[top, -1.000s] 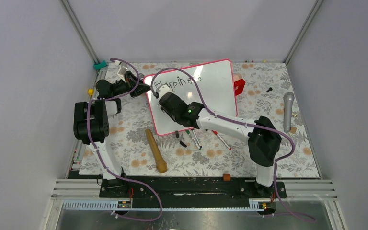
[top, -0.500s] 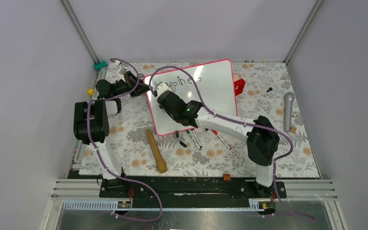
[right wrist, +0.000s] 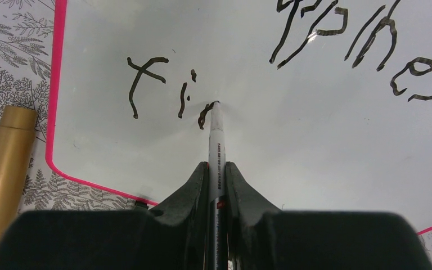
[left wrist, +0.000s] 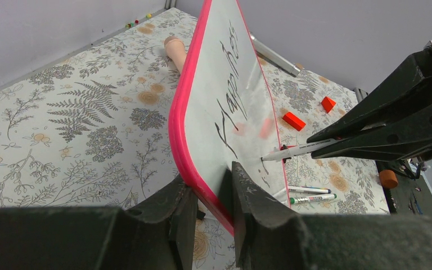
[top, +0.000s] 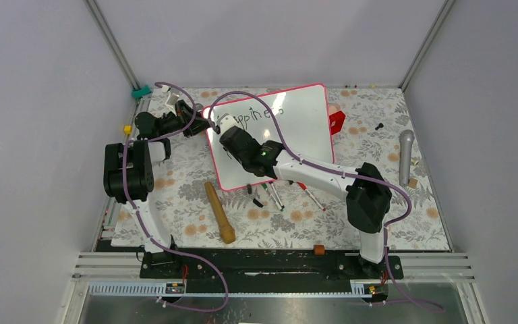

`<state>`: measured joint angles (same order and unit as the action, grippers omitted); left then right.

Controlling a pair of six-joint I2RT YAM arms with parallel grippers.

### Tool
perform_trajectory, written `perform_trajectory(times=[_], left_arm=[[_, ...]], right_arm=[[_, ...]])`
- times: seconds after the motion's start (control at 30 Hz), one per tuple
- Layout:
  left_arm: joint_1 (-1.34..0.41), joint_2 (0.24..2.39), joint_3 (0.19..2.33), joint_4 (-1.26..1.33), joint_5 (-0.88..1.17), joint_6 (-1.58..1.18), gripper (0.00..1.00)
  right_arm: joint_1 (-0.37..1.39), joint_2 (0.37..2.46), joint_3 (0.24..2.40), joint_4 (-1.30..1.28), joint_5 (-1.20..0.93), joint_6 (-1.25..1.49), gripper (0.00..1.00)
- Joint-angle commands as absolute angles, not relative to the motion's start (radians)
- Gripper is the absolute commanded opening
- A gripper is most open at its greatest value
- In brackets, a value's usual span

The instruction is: Write a sentence on the whiteboard

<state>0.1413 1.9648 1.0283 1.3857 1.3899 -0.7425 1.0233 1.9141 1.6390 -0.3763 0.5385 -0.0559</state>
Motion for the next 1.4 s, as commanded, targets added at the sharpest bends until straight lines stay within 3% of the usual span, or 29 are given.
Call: perform_trajectory(times=[0.0,1.37], left_arm=[[0.119,1.985,1.012,1.467,1.653,-0.601,0.0],[0.12,1.986,1.011,1.468,1.654,-0.603,0.0]], right_arm=[[1.022,1.922,1.67,-0.37,0.596,-0.066,0.0],[1.023,1.878,1.574,-0.444,0.517,-0.026,0.0]])
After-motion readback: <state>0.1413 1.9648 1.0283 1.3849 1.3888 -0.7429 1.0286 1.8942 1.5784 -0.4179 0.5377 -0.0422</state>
